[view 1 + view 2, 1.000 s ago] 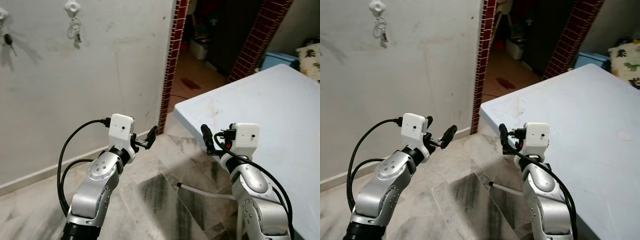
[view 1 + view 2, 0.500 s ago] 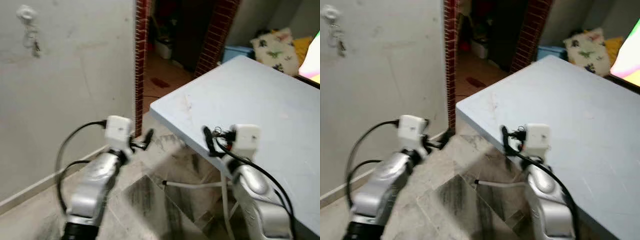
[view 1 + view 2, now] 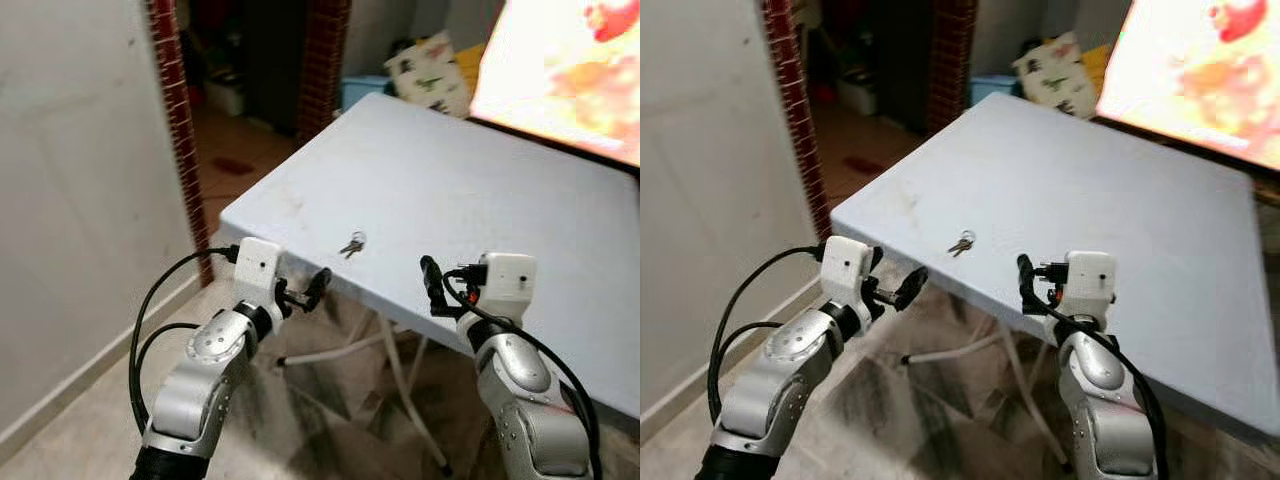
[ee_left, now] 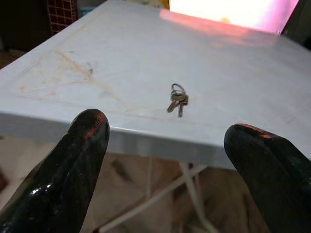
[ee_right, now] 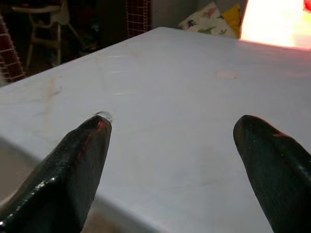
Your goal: Hang keys on a hook
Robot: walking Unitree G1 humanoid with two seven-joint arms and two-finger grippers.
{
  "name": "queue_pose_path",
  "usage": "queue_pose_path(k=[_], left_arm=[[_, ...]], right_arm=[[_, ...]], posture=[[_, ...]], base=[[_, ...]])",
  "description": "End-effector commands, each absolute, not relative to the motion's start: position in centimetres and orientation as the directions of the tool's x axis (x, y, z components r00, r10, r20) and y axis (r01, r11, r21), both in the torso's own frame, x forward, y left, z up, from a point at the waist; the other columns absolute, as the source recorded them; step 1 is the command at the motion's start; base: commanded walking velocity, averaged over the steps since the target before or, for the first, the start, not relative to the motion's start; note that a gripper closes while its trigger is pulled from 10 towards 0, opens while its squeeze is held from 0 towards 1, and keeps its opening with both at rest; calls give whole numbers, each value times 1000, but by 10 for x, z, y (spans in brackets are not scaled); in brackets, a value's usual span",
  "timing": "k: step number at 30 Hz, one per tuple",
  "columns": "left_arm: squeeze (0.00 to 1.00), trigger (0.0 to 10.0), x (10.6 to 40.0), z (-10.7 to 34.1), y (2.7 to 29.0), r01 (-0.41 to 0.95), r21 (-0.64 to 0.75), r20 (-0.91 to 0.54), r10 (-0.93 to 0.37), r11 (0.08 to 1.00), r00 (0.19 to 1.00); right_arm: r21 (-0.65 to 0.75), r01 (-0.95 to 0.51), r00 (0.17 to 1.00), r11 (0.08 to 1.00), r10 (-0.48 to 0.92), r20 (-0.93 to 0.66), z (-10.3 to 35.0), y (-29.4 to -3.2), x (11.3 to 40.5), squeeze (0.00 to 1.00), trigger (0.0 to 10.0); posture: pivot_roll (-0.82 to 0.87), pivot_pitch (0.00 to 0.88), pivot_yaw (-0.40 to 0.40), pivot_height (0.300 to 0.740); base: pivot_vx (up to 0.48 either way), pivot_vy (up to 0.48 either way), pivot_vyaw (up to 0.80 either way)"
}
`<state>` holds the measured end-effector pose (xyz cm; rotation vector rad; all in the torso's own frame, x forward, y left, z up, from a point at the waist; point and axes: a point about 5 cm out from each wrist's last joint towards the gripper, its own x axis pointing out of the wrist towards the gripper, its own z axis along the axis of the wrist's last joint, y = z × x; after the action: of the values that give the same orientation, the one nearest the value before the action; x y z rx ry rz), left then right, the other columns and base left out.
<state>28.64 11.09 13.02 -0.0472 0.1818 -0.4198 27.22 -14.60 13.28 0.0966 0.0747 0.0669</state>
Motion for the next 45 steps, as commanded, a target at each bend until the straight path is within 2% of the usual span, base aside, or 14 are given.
queue_pose_path(k=[1,9,15,23,35,45], left_arm=[[0,10000,286,134,103,429,-92,-159,-439,898,884],[0,10000,287,134,103,498,-59,-202,-499,865,843],[0,10000,290,136,103,504,-50,-205,-503,862,840],[0,10000,286,132,101,487,-75,-208,-492,870,846],[0,10000,288,132,103,451,-91,-195,-460,888,866],[0,10000,282,124,102,430,-105,-207,-443,897,872]], right_arm=[[86,-32,998,996,37,-59,135,-154,273,0,10000],[128,15,1000,992,-11,-29,134,-150,276,0,10000],[136,24,999,990,-19,-34,130,-148,273,0,10000],[130,34,999,991,-30,-32,130,-151,275,0,10000],[109,12,999,994,-8,-38,131,-151,277,0,10000],[98,11,998,995,-5,-62,125,-156,273,0,10000]], posture=[[140,17,-48,740],[170,4,21,740],[172,7,27,740],[167,15,6,740],[156,26,-26,740],[153,13,-54,740]], base=[[0,0,-788],[0,0,-98],[0,0,0],[0,0,0],[0,-439,0],[0,0,0]])
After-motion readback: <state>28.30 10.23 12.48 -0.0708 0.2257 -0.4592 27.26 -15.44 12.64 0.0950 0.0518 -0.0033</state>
